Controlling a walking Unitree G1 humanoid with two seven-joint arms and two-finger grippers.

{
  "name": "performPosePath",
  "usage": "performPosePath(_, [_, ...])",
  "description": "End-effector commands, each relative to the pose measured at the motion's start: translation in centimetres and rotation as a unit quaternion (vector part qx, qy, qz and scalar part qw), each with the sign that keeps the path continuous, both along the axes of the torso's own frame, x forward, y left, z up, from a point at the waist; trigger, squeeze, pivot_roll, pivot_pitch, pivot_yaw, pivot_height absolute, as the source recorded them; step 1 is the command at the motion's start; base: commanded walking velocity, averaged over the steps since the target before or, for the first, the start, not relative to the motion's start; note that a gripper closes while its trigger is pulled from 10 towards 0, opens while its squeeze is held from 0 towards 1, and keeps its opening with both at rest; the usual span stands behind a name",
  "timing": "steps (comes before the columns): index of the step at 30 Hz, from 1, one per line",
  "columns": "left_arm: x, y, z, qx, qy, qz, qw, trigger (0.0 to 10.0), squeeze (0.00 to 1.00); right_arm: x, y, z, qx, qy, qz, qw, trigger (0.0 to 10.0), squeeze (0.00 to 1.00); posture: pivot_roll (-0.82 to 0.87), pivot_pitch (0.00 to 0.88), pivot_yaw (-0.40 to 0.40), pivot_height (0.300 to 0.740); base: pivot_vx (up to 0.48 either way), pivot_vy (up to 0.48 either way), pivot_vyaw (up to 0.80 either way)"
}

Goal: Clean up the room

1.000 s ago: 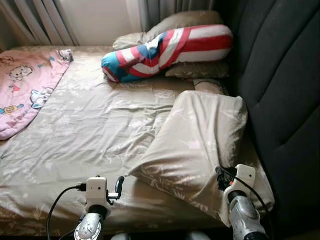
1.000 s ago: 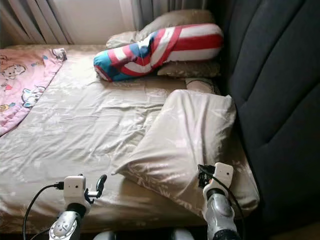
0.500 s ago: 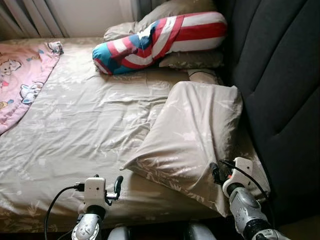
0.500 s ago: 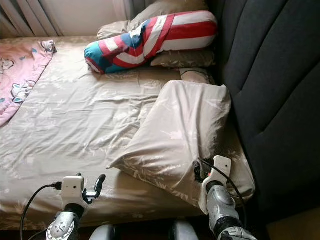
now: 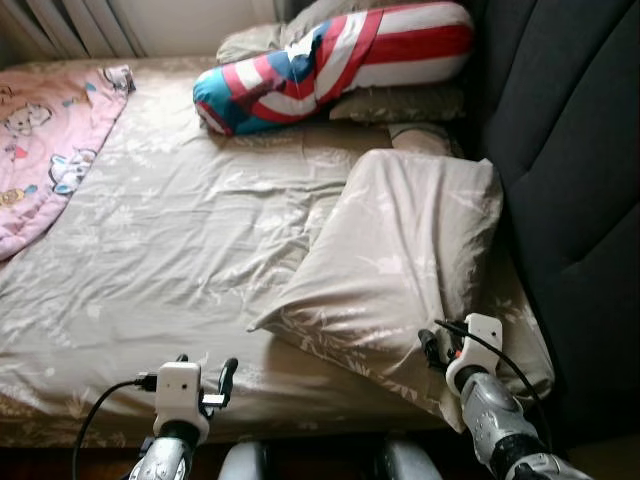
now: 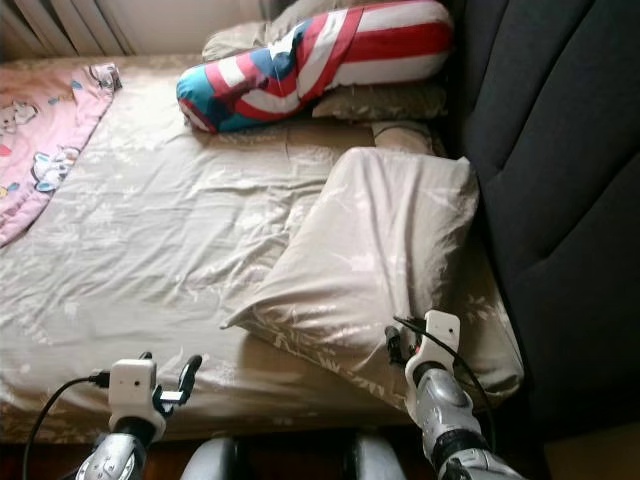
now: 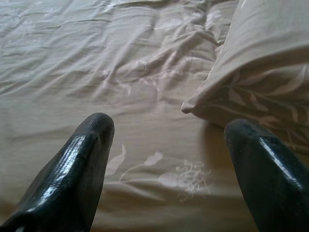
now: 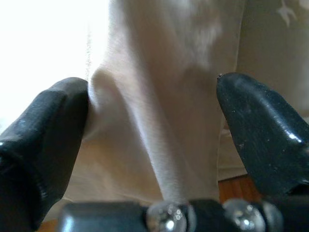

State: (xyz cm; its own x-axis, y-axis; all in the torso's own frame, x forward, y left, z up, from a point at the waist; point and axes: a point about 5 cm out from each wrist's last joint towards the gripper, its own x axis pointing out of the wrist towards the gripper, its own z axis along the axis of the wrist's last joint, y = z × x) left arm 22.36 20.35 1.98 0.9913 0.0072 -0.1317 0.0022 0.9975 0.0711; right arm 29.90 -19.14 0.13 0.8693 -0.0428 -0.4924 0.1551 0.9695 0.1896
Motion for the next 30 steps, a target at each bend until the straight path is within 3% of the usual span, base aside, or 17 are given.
performPosePath(1, [-0.5,0.3,-0.1,0.007,0.011,-0.008,1.0,10.0,0.0,-0.9,-0.1,-0.9,-0.002,0.025,-0.003,1.0,10.0,0.0,0.03,0.256,0.045,0.654,0.0,0.0,0.0])
performPosePath(12, [-1.0,0.2,1.9,0.018,-0.008,-0.03,0.999,10.0,0.0,-0.3,1.0,-0.4,0.072,-0.006,0.014,0.997,10.0,0.0,0.06,0.313,0.072,0.654,0.0,0.0,0.0])
performPosePath(17, [-1.5,0.0,2.2,0.02,-0.006,-0.037,0.999,10.0,0.0,-1.1,2.1,-1.4,0.055,0.042,0.055,0.996,10.0,0.0,0.07,0.327,0.075,0.654,0.0,0.0,0.0])
performPosePath(25, [-1.8,-0.4,2.6,0.019,0.0,-0.036,0.999,10.0,0.0,-2.1,3.4,-2.5,0.061,0.072,0.079,0.992,10.0,0.0,0.08,0.329,0.071,0.654,0.0,0.0,0.0])
performPosePath(26, [-1.9,-0.5,2.7,0.018,0.002,-0.036,0.999,10.0,0.0,-2.3,3.5,-2.7,0.063,0.073,0.083,0.992,9.5,0.0,0.08,0.329,0.071,0.654,0.0,0.0,0.0])
performPosePath(27, [-1.9,-0.5,2.7,0.018,0.003,-0.037,0.999,10.0,0.0,-2.4,3.6,-2.8,0.061,0.076,0.083,0.992,4.0,0.0,0.08,0.328,0.069,0.654,0.0,0.0,0.0])
performPosePath(29, [-1.9,-0.5,2.8,0.018,0.004,-0.037,0.999,10.0,0.0,-2.5,3.6,-2.8,0.06,0.077,0.083,0.992,4.0,0.0,0.08,0.327,0.068,0.654,0.0,0.0,0.0])
performPosePath(30, [-1.9,-0.5,2.8,0.018,0.004,-0.037,0.999,10.0,0.0,-2.5,3.6,-2.9,0.058,0.077,0.08,0.992,0.0,0.0,0.08,0.325,0.068,0.654,0.0,0.0,0.0])
